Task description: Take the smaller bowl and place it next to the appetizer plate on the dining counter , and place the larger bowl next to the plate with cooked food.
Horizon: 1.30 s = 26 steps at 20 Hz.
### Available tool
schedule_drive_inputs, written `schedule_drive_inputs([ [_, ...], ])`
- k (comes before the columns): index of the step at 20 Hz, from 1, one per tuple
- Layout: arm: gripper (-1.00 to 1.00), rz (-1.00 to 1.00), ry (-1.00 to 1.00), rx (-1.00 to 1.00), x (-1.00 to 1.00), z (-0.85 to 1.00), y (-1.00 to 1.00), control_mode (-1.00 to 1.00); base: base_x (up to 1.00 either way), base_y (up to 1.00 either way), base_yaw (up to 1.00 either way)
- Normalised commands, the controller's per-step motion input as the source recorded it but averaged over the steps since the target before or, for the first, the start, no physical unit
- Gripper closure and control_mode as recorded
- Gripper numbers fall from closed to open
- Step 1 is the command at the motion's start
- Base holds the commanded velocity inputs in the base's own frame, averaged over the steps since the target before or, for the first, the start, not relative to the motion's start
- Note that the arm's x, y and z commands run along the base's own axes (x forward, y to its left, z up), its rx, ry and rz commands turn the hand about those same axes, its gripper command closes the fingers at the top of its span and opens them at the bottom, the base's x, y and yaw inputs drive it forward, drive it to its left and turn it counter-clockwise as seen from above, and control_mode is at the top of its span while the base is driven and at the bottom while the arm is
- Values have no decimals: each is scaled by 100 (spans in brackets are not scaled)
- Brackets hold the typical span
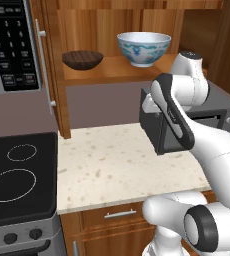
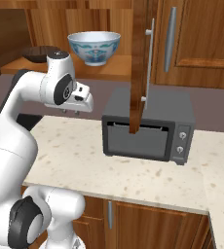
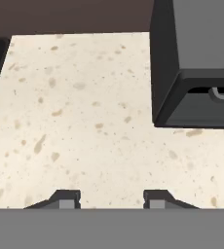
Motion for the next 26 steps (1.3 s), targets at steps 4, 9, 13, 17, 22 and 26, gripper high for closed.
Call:
schedule_drive_inputs([
  [4, -100, 0, 0, 0, 0, -1, 0, -100, 0, 0, 0],
  [9, -100, 0, 0, 0, 0, 0, 0, -100, 0, 0, 0],
  [13, -100, 0, 0, 0, 0, 0, 0, -100, 0, 0, 0],
  [17, -100, 0, 0, 0, 0, 0, 0, -100, 0, 0, 0],
  [22, -100, 0, -33, -3, -10, 20, 0, -100, 0, 0, 0],
  [26, -100, 0, -52, -3, -15, 40, 0, -100, 0, 0, 0],
])
